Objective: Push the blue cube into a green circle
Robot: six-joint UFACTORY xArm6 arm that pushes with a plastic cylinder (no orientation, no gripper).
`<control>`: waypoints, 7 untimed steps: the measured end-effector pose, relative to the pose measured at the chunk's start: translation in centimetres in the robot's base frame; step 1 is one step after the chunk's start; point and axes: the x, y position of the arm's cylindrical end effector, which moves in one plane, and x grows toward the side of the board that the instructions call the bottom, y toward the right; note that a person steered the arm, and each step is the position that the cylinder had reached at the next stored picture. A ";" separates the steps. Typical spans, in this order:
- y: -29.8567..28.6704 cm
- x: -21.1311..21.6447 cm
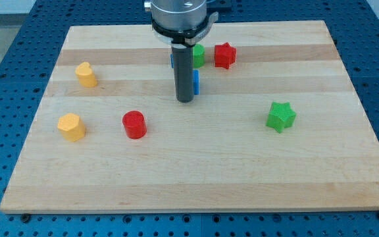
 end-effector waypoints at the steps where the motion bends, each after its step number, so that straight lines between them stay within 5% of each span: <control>1: 0.0 -1.7; 5: -6.5 -1.9; 7: -2.3 -2.5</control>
